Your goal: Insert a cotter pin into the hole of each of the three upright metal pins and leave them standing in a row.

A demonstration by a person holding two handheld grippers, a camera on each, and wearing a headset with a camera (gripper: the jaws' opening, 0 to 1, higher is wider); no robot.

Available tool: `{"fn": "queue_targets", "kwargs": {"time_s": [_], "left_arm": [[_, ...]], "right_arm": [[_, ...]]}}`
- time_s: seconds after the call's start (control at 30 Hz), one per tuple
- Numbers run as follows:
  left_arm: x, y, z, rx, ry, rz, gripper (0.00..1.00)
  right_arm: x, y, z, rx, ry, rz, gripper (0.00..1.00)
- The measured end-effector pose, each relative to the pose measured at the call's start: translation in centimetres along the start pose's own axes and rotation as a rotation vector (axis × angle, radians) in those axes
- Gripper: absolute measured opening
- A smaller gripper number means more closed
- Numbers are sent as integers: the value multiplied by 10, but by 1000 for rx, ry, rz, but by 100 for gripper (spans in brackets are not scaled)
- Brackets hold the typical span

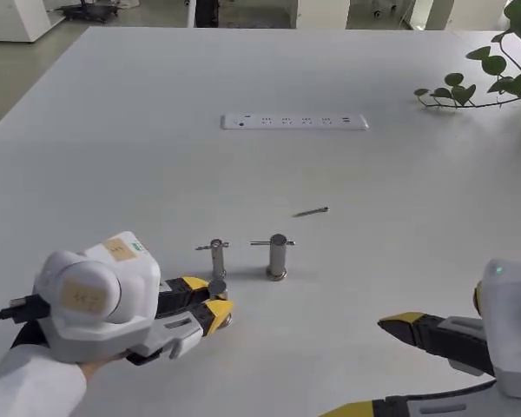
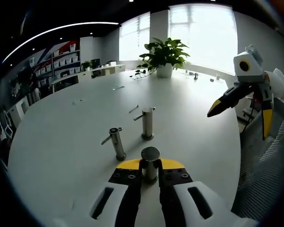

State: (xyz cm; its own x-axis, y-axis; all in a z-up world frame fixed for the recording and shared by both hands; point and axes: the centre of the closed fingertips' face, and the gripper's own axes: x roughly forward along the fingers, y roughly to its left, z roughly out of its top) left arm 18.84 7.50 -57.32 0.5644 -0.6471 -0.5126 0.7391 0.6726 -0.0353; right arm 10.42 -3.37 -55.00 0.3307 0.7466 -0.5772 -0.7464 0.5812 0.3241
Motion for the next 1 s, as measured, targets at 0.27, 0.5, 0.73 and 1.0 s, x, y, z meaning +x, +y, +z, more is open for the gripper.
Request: {"fn": "queue_targets", "kwargs": {"time_s": [0.27,0.5,0.73,1.0], "left_arm": [[0,0,0,-42,-7,-3,12],[-7,-1,18,-84,-74,-31,26],[-19,1,18,-60,-72,-62,41],[-30,-8,6,-70,-54,-143,68]], "right_arm": [[1,1,1,0,-3,1,89],[-1,0,1,-1,-3,-1,89],[0,0,2,-3,-1,-1,89],[1,0,2,-7,4,1,89]]}}
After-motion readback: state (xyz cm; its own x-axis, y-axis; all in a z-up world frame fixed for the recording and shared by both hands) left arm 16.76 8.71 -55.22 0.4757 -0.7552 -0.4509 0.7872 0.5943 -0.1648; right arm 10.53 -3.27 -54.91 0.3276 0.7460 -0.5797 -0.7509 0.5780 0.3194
